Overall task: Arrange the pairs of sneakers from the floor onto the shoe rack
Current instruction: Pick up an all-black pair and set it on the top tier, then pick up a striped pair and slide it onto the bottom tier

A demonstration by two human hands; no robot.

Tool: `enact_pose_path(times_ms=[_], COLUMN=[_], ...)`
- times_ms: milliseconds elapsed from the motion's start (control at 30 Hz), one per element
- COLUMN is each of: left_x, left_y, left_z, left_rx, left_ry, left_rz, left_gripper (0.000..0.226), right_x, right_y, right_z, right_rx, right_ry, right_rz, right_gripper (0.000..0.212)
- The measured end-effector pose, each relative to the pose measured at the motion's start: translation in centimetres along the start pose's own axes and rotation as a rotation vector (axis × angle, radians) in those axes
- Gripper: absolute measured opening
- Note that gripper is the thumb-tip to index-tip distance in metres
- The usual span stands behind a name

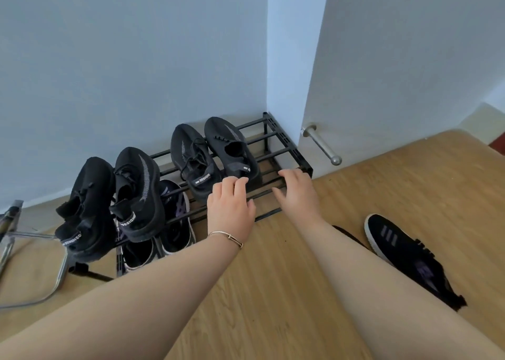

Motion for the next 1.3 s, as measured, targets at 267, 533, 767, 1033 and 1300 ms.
enact_pose_path(times_ms=[267, 533, 767, 1033, 1300], left_x=[2.0, 5.8, 9.8, 15.8, 21.2], left_y=[4.5, 10.0, 13.8, 16.0, 17.9], left_z=[-3.8, -7.4, -9.1, -9.9, -12.0], left_rx=[-0.189, -0.554, -0.694, -0.795, -1.129], left_ry=[-0.034, -0.197, -0.263, -0.257, -0.327], left_rz=[-0.011, -0.054, -0.097, -0.132, -0.260], left_gripper=[0.054, 0.064, 0.073, 0.076, 0.053], right_x=[4.2, 12.5, 20.6, 29.7, 37.4], right_y=[-1.3, -6.7, -12.2, -17.4, -14.7], right_z=[-6.4, -9.7, -11.3, -13.3, -17.3], right_rx=[-0.026, 0.006, 0.053, 0.066, -0.059], right_ry=[0.009, 0.173, 0.365, 0.610, 1.039], right_rz=[-0.180, -0.321, -0.410, -0.414, 0.148], right_gripper=[0.038, 0.035, 0.037, 0.045, 0.061])
Point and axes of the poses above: each hand's wrist, its own z-axis towards the middle knuckle, its own y-axis out of the palm, x = y × z, the point moved 8 cm from there along z, towards the middle knuckle, and after that the axes turned 10 degrees about z, right-handed, at the moved point
